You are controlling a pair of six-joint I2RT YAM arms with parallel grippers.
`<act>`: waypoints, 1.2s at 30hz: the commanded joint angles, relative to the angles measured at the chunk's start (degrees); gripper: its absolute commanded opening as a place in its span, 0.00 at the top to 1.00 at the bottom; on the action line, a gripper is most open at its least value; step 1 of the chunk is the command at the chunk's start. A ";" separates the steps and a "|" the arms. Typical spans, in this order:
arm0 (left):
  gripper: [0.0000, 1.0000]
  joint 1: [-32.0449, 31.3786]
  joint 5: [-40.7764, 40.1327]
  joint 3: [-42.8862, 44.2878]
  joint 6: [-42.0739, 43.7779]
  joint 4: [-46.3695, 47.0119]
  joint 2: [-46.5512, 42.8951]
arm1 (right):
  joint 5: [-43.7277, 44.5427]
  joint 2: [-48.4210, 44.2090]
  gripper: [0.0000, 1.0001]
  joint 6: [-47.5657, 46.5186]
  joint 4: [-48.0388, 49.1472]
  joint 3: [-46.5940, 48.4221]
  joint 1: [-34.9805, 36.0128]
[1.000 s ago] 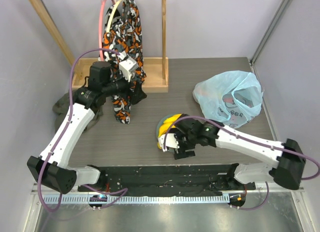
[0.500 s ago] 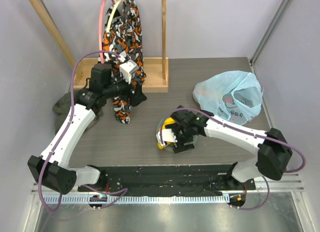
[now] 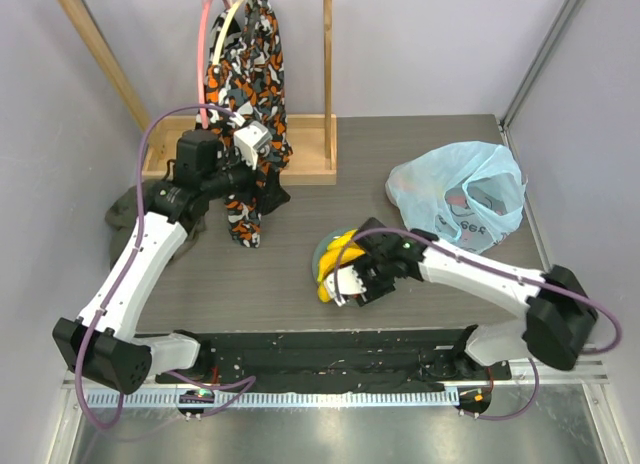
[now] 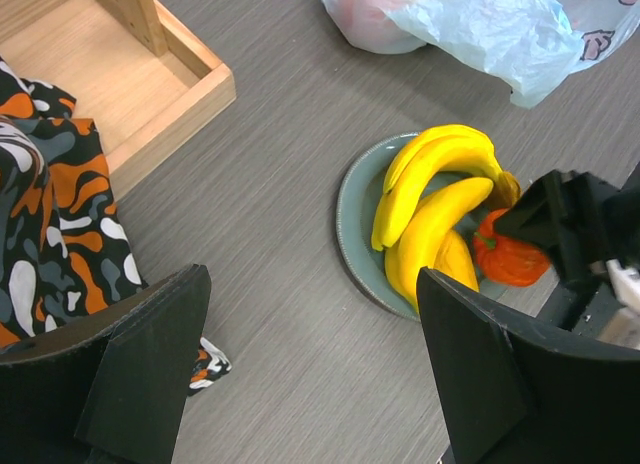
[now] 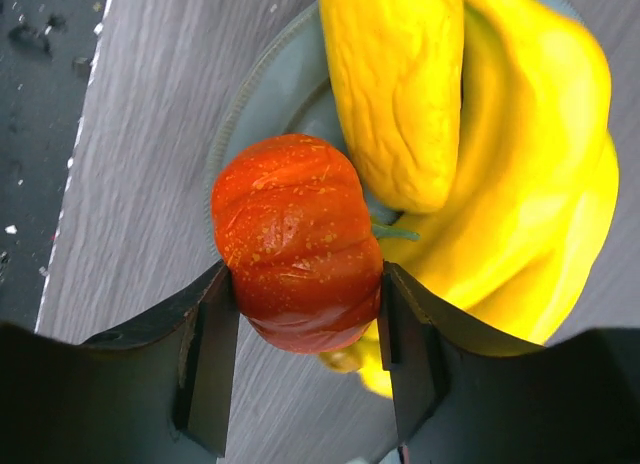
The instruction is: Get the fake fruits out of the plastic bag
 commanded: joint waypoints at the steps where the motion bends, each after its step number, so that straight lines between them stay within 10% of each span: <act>1: 0.11 0.26 2.01 -0.16 -1.17 2.52 -0.98 | 2.25 -11.06 0.90 -0.49 7.54 -8.05 1.08; 8: 0.11 0.35 2.45 0.11 -2.32 3.13 -0.53 | 8.31 -24.87 0.99 2.41 25.99 -23.27 3.02; 23: 0.11 0.26 2.63 -0.34 -2.67 3.05 -0.18 | 19.21 -18.20 0.99 6.54 41.76 -30.04 7.67; 25: 0.11 0.26 2.63 -0.60 -2.49 3.13 -0.18 | 19.56 -19.33 0.85 6.90 39.65 -29.96 8.73; 27: 0.11 0.26 2.63 -0.69 -2.40 3.22 -0.27 | 20.00 -20.13 0.10 6.81 35.35 -29.61 10.04; 28: 0.11 0.26 2.63 -0.77 -2.40 3.13 -0.27 | 20.01 -20.66 0.01 6.81 33.76 -28.82 10.40; 36: 0.11 0.26 2.89 -1.21 -2.40 3.84 -0.36 | 18.16 -23.38 0.00 12.25 22.16 -23.90 10.75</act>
